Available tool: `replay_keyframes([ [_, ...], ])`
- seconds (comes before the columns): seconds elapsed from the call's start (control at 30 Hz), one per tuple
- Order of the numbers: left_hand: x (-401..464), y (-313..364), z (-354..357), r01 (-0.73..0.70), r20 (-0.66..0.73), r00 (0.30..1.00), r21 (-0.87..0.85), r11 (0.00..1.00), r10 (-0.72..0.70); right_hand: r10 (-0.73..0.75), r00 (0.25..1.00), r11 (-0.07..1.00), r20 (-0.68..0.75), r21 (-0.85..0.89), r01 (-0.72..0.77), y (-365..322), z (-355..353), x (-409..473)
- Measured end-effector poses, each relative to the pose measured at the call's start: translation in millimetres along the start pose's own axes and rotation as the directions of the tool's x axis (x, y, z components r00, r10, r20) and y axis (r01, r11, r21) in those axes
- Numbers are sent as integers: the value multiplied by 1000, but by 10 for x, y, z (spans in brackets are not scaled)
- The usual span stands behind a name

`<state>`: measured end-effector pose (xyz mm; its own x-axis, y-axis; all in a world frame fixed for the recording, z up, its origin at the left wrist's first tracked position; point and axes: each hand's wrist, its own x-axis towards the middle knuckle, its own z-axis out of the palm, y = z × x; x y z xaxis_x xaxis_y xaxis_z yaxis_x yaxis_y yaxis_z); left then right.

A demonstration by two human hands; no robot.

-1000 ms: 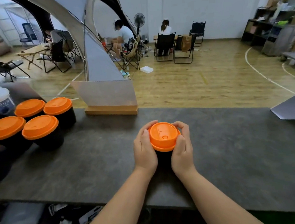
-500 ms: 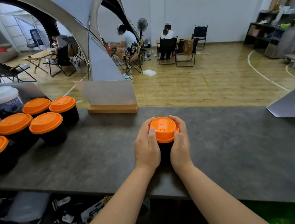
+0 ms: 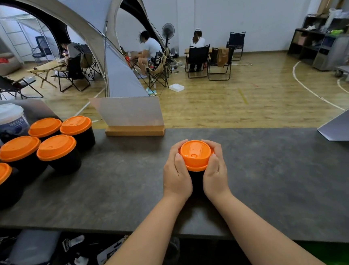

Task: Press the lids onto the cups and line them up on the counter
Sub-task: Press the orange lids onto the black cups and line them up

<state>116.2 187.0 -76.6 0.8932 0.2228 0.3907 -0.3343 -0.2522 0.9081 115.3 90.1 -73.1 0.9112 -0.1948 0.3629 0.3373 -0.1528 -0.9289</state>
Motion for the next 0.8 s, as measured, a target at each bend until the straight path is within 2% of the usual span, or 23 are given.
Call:
replay_keyframes([
  [0.17, -29, 23, -5, 20, 26, 999, 2, 1000, -20, -1, 999, 1000, 42, -16, 1, -53, -44, -30],
  [0.37, -31, 55, -59, 28, -193, 981, 38, 999, -20, 44, 999, 999, 31, 20, -45, -86, -53, -62],
  [0.43, -37, 46, -63, 29, -168, 986, 43, 999, -21, 47, 999, 999, 25, 14, -47, -78, -58, -65],
  [0.6, -72, 107, -15, -12, 9, 1000, 152, 988, 11, 16, 1000, 1000, -19, -10, -16, -38, -43, -53],
  [0.8, -46, 77, -13, 15, 5, 1000, 120, 993, -16, 4, 1000, 999, 4, -35, -4, -54, -15, -48],
])
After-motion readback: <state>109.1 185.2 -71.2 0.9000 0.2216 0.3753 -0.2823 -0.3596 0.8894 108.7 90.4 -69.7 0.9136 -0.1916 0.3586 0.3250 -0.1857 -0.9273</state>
